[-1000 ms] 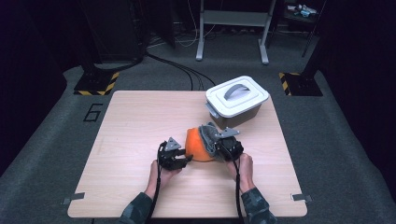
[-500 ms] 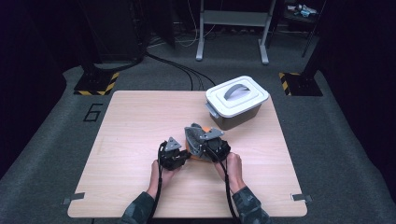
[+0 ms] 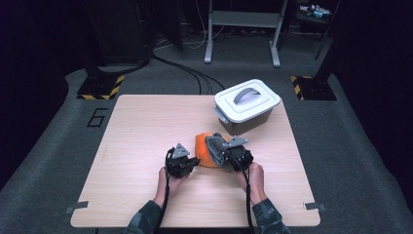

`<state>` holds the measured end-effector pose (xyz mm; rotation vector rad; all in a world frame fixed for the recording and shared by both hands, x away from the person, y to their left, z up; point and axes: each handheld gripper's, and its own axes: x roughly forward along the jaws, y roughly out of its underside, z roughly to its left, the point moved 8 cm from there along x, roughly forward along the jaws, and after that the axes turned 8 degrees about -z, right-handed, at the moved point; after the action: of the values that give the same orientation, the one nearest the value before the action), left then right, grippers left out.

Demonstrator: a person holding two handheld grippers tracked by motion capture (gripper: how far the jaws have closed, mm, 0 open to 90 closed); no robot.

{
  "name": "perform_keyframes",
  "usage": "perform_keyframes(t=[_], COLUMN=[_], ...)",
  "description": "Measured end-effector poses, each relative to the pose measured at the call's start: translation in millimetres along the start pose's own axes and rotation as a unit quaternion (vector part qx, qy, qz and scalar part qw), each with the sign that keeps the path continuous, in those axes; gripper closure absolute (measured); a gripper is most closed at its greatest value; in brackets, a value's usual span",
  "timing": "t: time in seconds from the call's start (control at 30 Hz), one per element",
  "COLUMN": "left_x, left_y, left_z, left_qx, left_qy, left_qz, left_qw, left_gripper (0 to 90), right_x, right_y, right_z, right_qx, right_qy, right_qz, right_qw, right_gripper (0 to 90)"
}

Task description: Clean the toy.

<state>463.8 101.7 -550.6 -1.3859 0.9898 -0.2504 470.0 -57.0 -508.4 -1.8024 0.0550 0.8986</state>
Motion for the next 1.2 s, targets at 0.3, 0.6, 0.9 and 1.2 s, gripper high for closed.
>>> perform_keyframes(t=[0.3, 0.6, 0.9, 1.2], left_x=[-1.0, -2.2, -4.8, -1.2], left_y=[2.8, 3.4, 4.8, 6.1], left_z=[0.5, 1.2, -2.0, -34.8], left_qx=[-0.001, -0.003, -0.003, 0.01], left_qy=[0.004, 0.003, 0.005, 0.039], left_qz=[-0.003, -0.005, -0.006, 0.001], left_qw=[1.0, 1.0, 1.0, 0.9992], left_gripper=[84.8, 85.2, 85.4, 87.0], right_x=[6.3, -8.0, -14.6, -7.9], right_y=[37.4, 22.9, 4.2, -13.4], right_z=[-31.5, -31.6, -24.5, -8.6], right_qx=[0.026, 0.033, 0.016, -0.014], right_qy=[0.027, 0.04, 0.045, 0.042], right_qz=[0.047, 0.019, -0.001, -0.011], right_qw=[0.9982, 0.9985, 0.9988, 0.999], right_gripper=[77.0, 76.9, 76.8, 76.9])
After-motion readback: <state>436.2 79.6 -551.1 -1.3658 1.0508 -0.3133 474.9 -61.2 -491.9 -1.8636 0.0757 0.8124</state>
